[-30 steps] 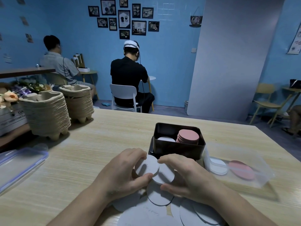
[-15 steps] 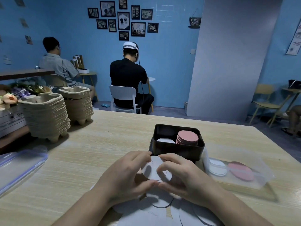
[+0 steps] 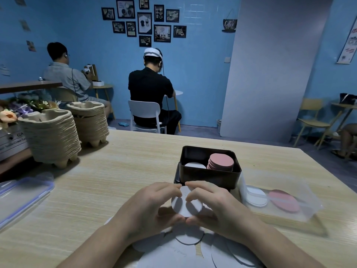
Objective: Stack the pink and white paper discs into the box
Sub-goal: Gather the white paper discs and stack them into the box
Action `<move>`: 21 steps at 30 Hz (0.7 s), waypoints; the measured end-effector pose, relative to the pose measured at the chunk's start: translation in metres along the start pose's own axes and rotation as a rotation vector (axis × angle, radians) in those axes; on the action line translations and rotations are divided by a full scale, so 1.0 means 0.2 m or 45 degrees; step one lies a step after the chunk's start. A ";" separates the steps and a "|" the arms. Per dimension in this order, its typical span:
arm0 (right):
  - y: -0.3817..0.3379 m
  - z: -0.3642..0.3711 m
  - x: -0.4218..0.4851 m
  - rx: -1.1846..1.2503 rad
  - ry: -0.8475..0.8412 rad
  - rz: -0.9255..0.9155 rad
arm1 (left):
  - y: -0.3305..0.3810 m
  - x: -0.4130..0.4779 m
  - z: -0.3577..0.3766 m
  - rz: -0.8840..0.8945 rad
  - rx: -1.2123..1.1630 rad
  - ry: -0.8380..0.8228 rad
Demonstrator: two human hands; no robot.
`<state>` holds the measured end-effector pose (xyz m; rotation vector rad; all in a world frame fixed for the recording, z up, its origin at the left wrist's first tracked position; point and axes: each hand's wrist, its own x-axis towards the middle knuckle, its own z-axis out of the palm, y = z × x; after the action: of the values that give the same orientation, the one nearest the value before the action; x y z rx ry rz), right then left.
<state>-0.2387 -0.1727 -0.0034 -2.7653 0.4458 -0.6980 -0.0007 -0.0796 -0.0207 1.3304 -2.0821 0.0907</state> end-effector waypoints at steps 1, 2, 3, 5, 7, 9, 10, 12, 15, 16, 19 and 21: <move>0.00 0.00 0.00 -0.002 -0.006 0.001 | 0.00 0.00 0.00 0.004 -0.003 -0.003; 0.00 0.00 0.00 -0.002 -0.013 0.002 | 0.00 0.00 0.00 0.006 -0.002 -0.005; 0.00 0.00 0.00 0.004 -0.017 0.004 | 0.00 0.00 0.00 0.002 -0.006 -0.005; 0.01 0.00 0.00 0.025 -0.021 0.015 | 0.01 0.01 0.00 -0.012 -0.026 -0.001; 0.01 0.00 0.00 0.033 -0.022 0.011 | 0.01 0.01 0.00 -0.012 -0.042 0.007; 0.00 0.00 0.00 0.025 -0.017 -0.017 | 0.02 0.01 0.00 -0.012 -0.058 0.009; 0.00 0.00 0.01 0.023 -0.020 -0.031 | 0.02 0.01 -0.01 -0.015 -0.066 0.007; -0.01 -0.01 0.00 0.033 -0.024 -0.053 | 0.03 0.01 -0.01 -0.024 -0.088 -0.001; -0.02 -0.02 0.00 0.049 -0.031 -0.062 | 0.03 0.01 -0.01 -0.022 -0.105 -0.023; -0.02 -0.02 0.01 0.059 -0.033 -0.063 | 0.03 0.01 -0.01 -0.019 -0.111 -0.031; -0.03 -0.03 0.01 0.046 -0.052 -0.048 | 0.04 0.02 -0.01 -0.018 -0.138 -0.046; -0.03 -0.03 0.02 0.009 -0.074 -0.030 | 0.04 0.02 -0.02 -0.014 -0.151 -0.052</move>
<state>-0.2376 -0.1686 0.0052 -2.7802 0.3987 -0.6217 -0.0067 -0.0767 -0.0132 1.2818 -2.0801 -0.0648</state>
